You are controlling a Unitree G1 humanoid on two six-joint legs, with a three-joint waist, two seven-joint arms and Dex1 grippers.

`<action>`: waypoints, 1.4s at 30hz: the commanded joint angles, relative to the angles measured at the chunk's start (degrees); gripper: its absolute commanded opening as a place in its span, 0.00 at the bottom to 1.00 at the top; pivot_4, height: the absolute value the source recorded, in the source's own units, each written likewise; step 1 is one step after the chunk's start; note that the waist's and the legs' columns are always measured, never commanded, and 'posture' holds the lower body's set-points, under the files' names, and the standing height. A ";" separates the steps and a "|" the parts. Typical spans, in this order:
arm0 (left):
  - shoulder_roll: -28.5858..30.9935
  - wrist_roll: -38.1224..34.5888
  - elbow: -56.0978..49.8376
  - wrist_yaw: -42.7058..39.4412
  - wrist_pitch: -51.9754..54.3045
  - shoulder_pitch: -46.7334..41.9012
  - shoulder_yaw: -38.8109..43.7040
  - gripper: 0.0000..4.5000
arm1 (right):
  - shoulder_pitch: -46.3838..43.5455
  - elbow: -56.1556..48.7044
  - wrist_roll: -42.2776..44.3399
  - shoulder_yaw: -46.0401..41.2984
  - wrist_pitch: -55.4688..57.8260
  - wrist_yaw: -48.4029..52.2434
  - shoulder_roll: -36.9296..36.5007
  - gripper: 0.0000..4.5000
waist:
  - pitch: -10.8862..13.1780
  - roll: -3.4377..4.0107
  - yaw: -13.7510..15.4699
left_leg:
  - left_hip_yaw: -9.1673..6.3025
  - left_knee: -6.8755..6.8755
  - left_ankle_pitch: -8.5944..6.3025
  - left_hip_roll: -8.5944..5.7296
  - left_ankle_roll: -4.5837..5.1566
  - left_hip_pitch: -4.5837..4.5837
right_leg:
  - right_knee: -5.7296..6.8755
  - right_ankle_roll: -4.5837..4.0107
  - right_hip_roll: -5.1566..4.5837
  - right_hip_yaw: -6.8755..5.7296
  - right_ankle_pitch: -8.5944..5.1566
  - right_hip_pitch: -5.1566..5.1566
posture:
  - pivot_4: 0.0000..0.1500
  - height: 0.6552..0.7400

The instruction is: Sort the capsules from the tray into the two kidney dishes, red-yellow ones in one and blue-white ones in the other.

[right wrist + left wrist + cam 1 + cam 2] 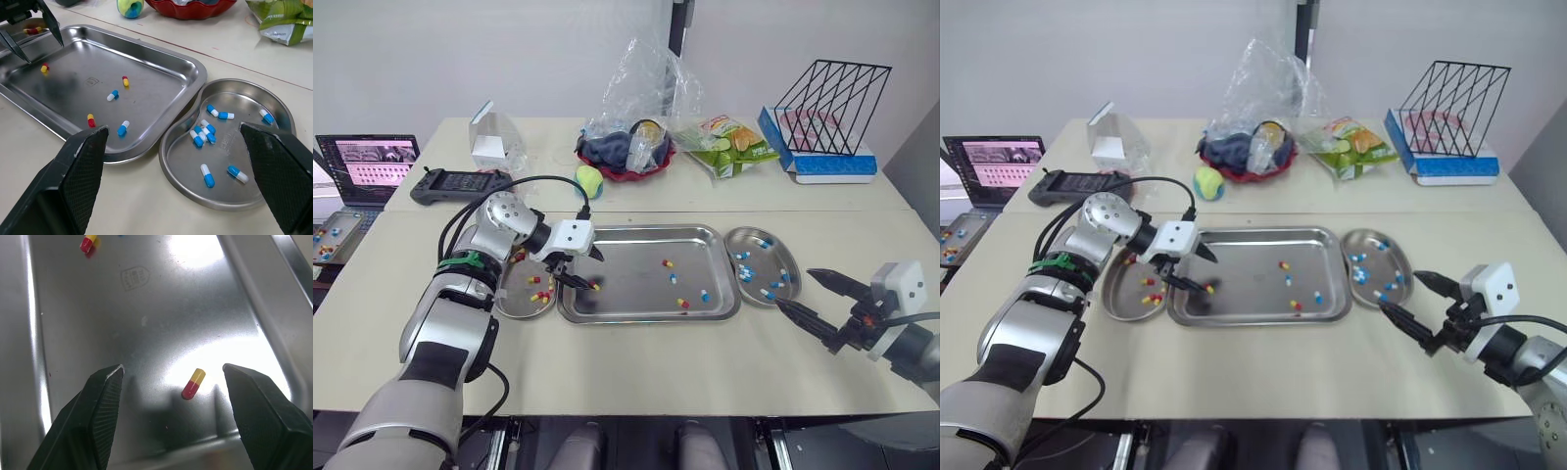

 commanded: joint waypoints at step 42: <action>10.55 -6.14 -1.94 -2.78 14.69 -6.29 5.30 0.00 | -3.66 -0.06 -0.70 0.19 -0.88 0.79 -1.81 1.00 | 0.00 0.00 -1.80 | -0.02 0.03 -0.02 0.03 0.04 0.03 | 0.04 0.01 0.01 -0.05 -0.01 -0.03 | 1.00 1.00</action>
